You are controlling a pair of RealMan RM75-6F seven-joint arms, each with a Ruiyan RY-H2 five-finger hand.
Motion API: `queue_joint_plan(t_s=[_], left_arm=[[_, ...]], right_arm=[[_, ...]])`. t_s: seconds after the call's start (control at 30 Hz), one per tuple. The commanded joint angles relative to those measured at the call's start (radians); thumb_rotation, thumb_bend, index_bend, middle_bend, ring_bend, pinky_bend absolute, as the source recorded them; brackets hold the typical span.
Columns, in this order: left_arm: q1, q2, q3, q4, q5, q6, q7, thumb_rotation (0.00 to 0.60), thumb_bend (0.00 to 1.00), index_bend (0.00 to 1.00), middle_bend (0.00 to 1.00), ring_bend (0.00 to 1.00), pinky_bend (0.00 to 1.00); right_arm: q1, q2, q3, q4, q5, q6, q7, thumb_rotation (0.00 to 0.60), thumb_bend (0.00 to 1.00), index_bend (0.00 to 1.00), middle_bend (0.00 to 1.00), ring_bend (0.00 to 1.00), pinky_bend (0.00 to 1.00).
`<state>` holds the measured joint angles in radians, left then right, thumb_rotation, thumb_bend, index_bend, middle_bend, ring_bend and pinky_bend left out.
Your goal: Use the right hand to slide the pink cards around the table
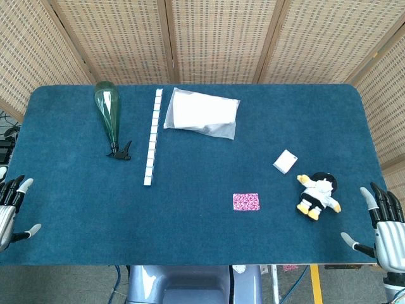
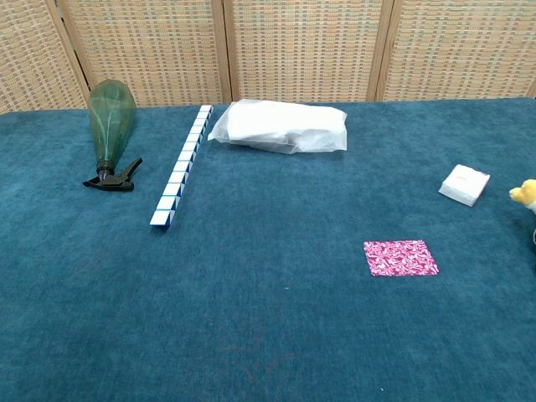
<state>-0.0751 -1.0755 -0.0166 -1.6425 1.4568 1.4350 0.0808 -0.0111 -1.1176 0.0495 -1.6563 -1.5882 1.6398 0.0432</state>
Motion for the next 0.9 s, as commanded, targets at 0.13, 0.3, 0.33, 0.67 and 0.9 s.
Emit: queue_joint_plan(t_s=[0.13,0.3,0.33,0.67,0.9], left_arm=[[0.000,-0.001,0.000,0.002,-0.001,0.001,0.002,0.600,0.01,0.00,0.00,0.00,0.00],[-0.003,0.000,-0.002,-0.001,-0.008,-0.006,0.004,0.600,0.01,0.00,0.00,0.00,0.00],[-0.003,0.000,-0.002,-0.002,-0.008,-0.006,0.003,0.600,0.01,0.00,0.00,0.00,0.00],[-0.001,-0.001,-0.002,-0.007,-0.007,-0.001,0.014,0.600,0.01,0.00,0.00,0.00,0.00],[-0.004,0.001,-0.002,-0.011,-0.018,-0.013,0.024,0.600,0.01,0.00,0.00,0.00,0.00]], right_arm=[[0.002,0.000,-0.011,0.001,-0.028,-0.003,-0.001,0.600,0.00,0.00,0.00,0.00,0.00],[0.034,-0.009,-0.020,0.021,-0.089,-0.023,0.041,0.600,0.03,0.00,0.00,0.00,0.00],[0.045,-0.010,-0.022,0.026,-0.105,-0.033,0.044,0.600,0.10,0.01,0.00,0.00,0.00],[0.284,-0.032,-0.026,0.042,-0.238,-0.298,0.198,0.600,1.00,0.12,0.03,0.00,0.00],[0.418,-0.071,0.006,0.003,-0.143,-0.543,0.130,0.600,1.00,0.12,0.04,0.00,0.00]])
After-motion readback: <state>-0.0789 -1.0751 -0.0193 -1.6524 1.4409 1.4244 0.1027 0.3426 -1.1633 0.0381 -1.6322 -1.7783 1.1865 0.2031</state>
